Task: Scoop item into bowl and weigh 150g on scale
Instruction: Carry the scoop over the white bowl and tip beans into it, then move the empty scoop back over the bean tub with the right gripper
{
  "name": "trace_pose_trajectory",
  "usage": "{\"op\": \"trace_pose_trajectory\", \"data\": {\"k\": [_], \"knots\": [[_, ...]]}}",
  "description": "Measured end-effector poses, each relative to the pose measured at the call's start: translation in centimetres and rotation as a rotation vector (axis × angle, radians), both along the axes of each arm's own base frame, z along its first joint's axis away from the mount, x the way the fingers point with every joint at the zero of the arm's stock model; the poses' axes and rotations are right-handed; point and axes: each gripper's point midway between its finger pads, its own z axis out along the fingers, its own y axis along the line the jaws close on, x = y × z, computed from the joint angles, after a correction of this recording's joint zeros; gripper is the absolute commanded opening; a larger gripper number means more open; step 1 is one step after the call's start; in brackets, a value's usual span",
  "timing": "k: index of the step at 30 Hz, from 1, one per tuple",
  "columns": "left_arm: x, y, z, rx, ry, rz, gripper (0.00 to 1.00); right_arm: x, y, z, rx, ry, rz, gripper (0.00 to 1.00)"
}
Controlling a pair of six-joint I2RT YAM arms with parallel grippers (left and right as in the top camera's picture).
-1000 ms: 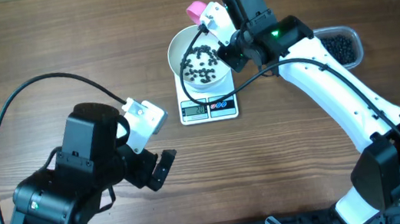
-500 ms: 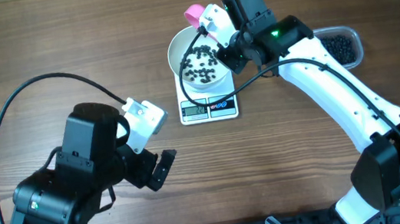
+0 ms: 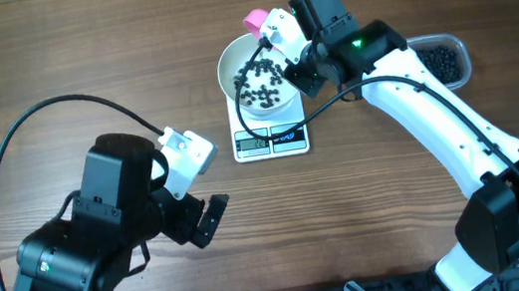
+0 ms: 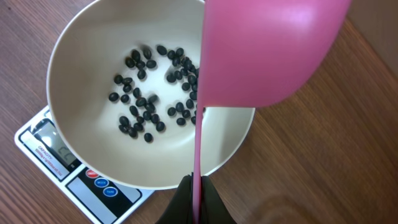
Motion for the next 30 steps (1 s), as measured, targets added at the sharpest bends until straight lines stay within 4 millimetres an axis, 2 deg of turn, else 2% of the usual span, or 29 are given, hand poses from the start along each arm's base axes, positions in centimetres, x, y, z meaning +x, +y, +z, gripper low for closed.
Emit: {"op": "trace_pose_trajectory", "data": {"k": [15, 25, 30], "knots": [[0.0, 0.0, 0.0, 0.000, 0.000, 0.000, 1.00, -0.5, -0.7, 0.3, -0.018, 0.010, -0.023, 0.04], [0.0, 0.0, 0.0, 0.000, 0.000, 0.000, 1.00, -3.1, -2.0, 6.0, 0.074, -0.042, -0.108, 0.04], [0.0, 0.0, 0.0, 0.000, 0.000, 0.000, 1.00, -4.3, -2.6, 7.1, 0.111, -0.024, -0.166, 0.04]]}}
